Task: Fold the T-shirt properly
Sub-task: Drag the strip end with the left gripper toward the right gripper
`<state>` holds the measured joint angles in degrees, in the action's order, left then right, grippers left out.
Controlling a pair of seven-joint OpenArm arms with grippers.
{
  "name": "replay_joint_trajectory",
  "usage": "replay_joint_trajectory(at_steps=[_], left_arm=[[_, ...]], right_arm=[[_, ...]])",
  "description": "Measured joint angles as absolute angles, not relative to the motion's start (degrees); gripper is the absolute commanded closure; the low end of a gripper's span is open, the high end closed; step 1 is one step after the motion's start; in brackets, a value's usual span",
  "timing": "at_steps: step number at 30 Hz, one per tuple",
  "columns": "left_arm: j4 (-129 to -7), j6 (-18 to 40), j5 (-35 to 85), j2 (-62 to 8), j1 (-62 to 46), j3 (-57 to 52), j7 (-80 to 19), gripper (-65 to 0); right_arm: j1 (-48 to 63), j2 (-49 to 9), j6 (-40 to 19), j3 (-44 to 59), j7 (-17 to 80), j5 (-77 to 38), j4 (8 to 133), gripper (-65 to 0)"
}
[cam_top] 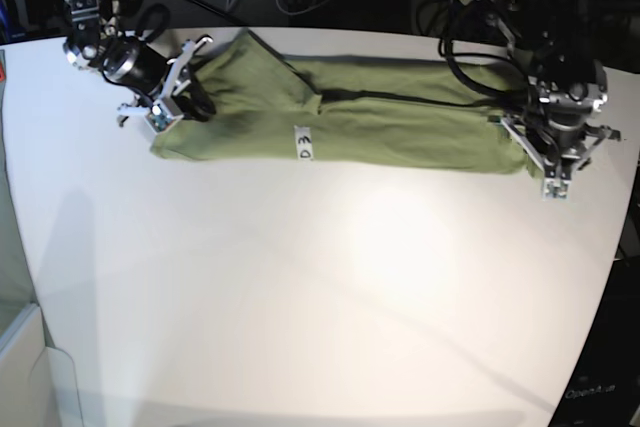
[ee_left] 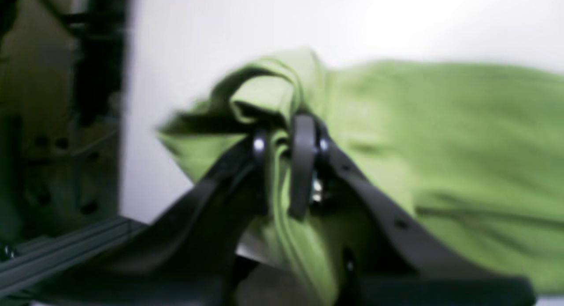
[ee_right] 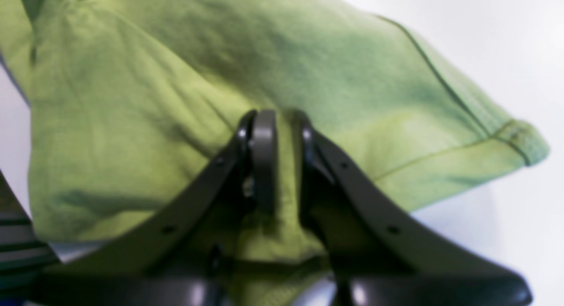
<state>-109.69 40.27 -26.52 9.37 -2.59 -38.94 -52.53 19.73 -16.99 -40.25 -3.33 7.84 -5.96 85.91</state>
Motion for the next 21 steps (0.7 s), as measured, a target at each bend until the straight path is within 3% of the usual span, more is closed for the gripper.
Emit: replay_joint_trajectory(at_steps=[21], left_arm=[[-109.60, 40.25, -23.07, 8.75, -9.61, -13.02, -58.17, -2.7]], right_arm=[[19.70, -16.95, -40.25, -3.36, 7.84, -5.96, 85.91, -6.7]])
